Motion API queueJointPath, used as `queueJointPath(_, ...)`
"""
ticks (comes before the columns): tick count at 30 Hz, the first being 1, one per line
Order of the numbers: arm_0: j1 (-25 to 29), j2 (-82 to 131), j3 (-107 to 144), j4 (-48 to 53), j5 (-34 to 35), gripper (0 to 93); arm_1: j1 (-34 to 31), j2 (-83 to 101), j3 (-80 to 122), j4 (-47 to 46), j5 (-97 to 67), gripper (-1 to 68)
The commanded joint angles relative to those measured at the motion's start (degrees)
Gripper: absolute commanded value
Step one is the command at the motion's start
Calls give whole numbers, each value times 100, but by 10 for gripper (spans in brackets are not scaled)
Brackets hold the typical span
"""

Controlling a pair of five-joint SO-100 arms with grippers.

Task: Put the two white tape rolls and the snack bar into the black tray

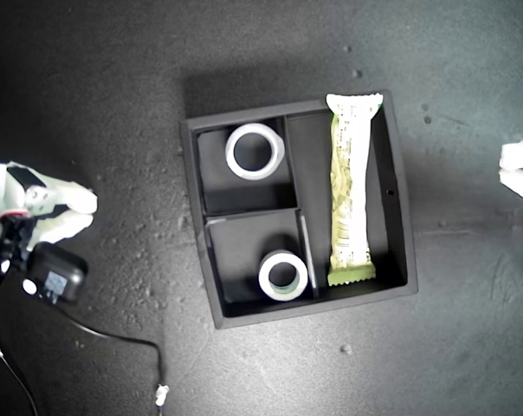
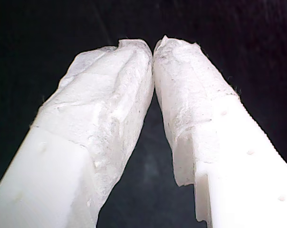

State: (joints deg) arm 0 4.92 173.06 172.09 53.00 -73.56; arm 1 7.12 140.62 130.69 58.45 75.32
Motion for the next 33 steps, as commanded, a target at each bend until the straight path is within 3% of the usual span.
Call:
queueJointPath(1, -44, 940, 360, 422, -132, 1, 79, 1573, 1890, -519, -88, -6)
queueJointPath(4, -26, 2083, 703, 1099, -211, 1, 88, 2382, 2865, -642, -97, -6)
queueJointPath(11, 114, 2101, 773, 1468, -413, 1, 35, 3472, 4702, -1239, -158, -5)
queueJointPath(17, 193, 2101, 773, 1969, -686, 2, -88, 3762, 4834, -387, 35, -3)
queueJointPath(20, 88, 2101, 773, 2021, -176, 2, -211, 3762, 4834, 132, 545, 0)
queueJointPath(22, 53, 2101, 773, 2127, -308, 2, -211, 3762, 4834, 475, 554, 0)
queueJointPath(25, -26, 2101, 773, 2373, 114, 2, -141, 3762, 4834, 1257, 536, 0)
queueJointPath(33, 26, 2101, 773, 2672, 123, 2, -396, 3771, 4834, 1283, 431, 1)
